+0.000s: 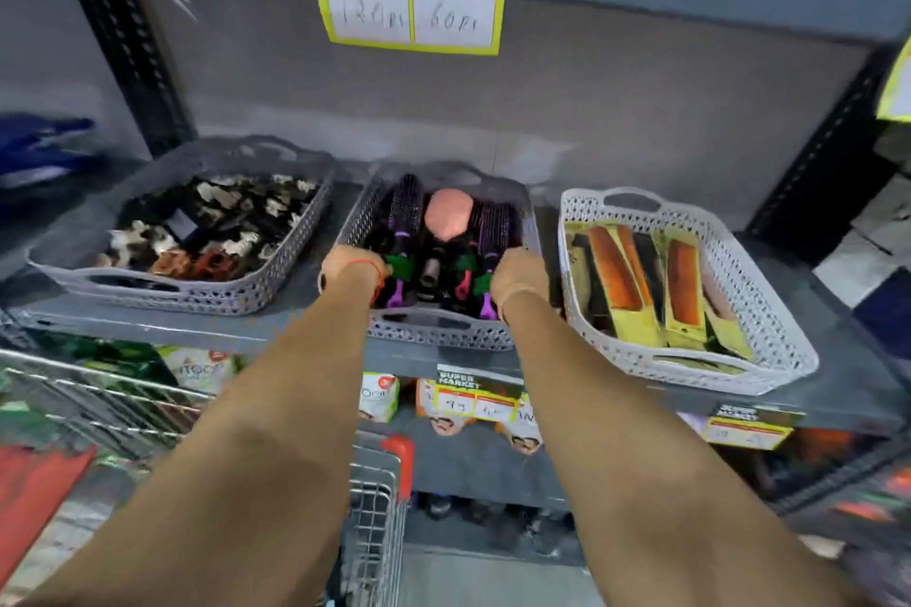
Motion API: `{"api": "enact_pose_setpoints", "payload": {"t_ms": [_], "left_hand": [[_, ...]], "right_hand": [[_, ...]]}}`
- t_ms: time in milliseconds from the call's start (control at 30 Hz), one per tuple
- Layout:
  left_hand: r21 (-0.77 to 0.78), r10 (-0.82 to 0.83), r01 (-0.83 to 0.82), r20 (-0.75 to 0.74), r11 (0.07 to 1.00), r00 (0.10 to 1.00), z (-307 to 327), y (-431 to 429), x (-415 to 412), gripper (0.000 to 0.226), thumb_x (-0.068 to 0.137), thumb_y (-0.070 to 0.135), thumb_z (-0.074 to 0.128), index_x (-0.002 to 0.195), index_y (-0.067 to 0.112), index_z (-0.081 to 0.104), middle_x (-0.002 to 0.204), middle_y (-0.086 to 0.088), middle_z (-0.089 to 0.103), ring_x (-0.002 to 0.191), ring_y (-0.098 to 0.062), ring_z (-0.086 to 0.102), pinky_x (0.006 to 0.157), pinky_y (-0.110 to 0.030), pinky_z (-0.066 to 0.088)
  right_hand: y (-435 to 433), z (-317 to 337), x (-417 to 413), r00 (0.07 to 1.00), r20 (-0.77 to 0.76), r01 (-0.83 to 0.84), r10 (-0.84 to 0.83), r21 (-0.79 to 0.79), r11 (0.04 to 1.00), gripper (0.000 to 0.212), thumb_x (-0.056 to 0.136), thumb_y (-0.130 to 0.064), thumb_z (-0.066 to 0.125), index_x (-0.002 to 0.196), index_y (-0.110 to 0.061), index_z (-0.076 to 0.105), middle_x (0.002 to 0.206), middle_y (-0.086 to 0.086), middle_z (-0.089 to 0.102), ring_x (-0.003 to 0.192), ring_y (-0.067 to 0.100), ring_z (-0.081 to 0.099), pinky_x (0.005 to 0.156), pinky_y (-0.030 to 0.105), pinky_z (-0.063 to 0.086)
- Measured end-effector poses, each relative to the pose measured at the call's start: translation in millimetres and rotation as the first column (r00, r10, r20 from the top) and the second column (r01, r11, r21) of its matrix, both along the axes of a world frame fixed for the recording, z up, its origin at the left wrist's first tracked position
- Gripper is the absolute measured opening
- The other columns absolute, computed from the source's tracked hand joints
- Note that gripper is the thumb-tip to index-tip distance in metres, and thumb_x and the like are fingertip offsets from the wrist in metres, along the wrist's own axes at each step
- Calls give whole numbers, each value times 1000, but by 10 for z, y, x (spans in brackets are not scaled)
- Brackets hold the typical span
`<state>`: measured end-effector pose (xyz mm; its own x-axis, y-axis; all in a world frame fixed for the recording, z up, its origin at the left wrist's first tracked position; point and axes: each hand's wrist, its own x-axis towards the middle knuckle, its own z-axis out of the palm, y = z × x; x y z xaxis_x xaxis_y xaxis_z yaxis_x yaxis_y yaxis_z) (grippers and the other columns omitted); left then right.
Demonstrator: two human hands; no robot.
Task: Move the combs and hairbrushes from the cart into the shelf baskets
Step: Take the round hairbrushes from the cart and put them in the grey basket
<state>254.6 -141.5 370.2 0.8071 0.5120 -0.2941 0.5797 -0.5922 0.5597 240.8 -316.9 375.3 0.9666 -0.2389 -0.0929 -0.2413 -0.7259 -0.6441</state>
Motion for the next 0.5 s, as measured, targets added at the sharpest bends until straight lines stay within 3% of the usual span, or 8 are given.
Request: {"api": "enact_pose_setpoints", "payload": {"t_ms": [100,167,233,333,367,400,433,500], "left_hand": [[90,-27,29,-26,996,999,-48,44,-42,54,83,32,66,124,-3,57,133,-15,60,124,-25,56,101,-32,44],[113,-38,31,64,993,997,29,75,-106,55,82,34,66,120,-6,59,129,-18,62,122,-27,57,98,-32,45],[124,-80,59,178,990,981,170,164,-259,58,85,42,59,114,-7,62,124,-24,63,119,-33,58,96,-35,45],[-150,55,17,469,989,882,497,465,-567,60,93,44,41,104,-9,66,100,-24,73,100,-37,66,82,-37,50],[-355,193,8,526,935,828,575,665,-674,61,95,45,37,99,-7,69,79,-16,78,83,-33,70,70,-34,53],[-584,365,7,517,811,774,612,858,-784,63,95,47,33,87,-3,71,54,-6,74,60,-26,70,54,-29,54],[-714,496,3,489,700,717,605,1032,-865,64,95,49,31,73,2,68,37,1,65,41,-18,65,40,-22,50],[-774,634,-68,462,630,620,392,1437,-1179,63,96,48,31,55,7,56,24,3,54,21,-11,52,29,-13,41]], "right_hand": [[43,22,-52,1000,6,-11,13,-231,973,32,91,3,37,116,9,55,122,25,61,114,35,59,92,37,48],[62,40,-86,1000,-1,-11,11,-233,972,32,91,-1,39,118,6,55,126,25,56,116,36,55,95,38,46],[201,166,-168,990,126,-38,61,-180,983,33,91,-12,45,120,-1,56,129,23,52,119,36,50,97,38,42],[764,505,-332,917,337,-220,211,-12,975,35,87,-31,52,110,-6,62,117,21,63,112,35,56,93,39,47],[1052,591,-458,908,344,-299,240,131,945,34,86,-37,53,100,-9,65,107,19,68,104,34,61,89,41,51],[1350,638,-578,911,316,-360,265,296,885,31,85,-42,54,85,-14,66,93,17,71,91,33,66,79,42,55],[1595,651,-686,911,288,-400,297,433,808,31,84,-46,54,71,-18,62,78,12,71,73,29,69,62,39,58],[2066,439,-928,893,231,-446,385,565,694,37,83,-51,51,62,-21,53,60,3,65,45,19,63,39,24,49]]}}
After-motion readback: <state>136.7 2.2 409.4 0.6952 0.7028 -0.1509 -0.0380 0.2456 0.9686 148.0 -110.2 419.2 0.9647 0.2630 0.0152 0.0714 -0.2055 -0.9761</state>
